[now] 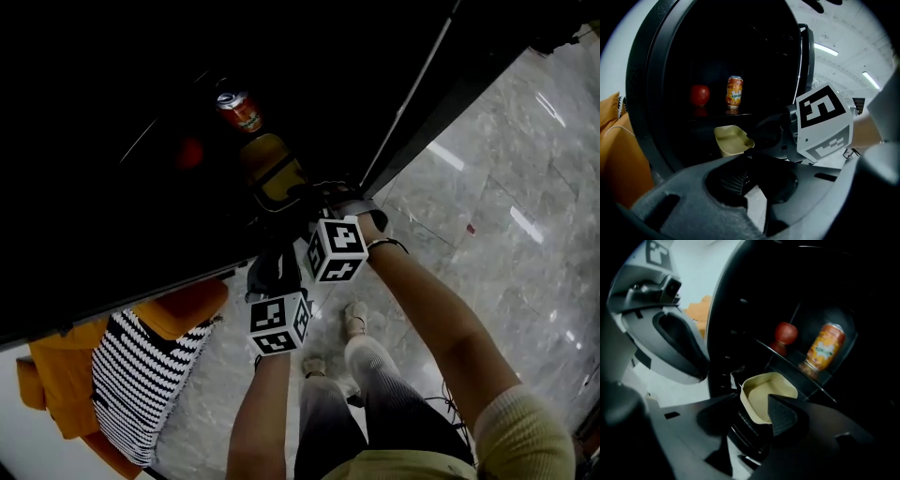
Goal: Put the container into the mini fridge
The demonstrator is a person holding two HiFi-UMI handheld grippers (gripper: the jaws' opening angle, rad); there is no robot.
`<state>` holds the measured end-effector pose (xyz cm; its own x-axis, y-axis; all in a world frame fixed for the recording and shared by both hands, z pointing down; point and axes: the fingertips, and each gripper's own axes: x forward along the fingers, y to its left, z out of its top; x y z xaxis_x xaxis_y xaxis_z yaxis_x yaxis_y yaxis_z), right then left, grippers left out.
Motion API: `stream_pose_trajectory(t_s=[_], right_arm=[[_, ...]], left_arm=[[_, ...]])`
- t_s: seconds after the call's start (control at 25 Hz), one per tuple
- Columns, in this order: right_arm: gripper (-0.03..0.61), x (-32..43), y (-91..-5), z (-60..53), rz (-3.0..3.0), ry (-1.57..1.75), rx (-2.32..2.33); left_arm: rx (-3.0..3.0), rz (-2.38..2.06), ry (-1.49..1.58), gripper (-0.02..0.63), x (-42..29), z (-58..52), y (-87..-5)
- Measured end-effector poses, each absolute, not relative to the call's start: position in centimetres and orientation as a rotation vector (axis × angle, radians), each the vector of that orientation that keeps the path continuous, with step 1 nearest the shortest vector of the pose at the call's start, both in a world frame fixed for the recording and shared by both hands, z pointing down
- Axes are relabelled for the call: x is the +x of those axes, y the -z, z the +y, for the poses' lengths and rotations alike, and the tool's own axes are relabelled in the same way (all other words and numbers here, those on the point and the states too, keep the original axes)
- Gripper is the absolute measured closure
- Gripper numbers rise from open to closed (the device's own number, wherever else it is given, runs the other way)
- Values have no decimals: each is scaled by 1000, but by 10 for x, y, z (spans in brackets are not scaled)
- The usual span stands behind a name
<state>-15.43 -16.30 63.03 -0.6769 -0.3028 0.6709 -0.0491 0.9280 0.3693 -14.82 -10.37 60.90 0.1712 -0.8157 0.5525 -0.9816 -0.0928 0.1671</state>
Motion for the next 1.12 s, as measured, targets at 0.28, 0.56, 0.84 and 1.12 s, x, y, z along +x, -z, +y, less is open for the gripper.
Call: stream_pose_trajectory(t_s=[0.28,0.56,0.84,1.12], right_arm=[[394,-130,-611,-168,-2362,151,446],[428,-96,-573,-170,-2403,-109,711],[440,-75,-531,-164,-2435,-241,850],[456,-55,-498,-150,-2479,-421,977]], left_arm=[[1988,-1685,-418,591,-144,-103,-594],[1989,-1660,-327,591,-139,-95,-566],[1943,-1689,-321,591,-141,-90,-544],[1947,-1700,-281,591,-139,-87,-511]])
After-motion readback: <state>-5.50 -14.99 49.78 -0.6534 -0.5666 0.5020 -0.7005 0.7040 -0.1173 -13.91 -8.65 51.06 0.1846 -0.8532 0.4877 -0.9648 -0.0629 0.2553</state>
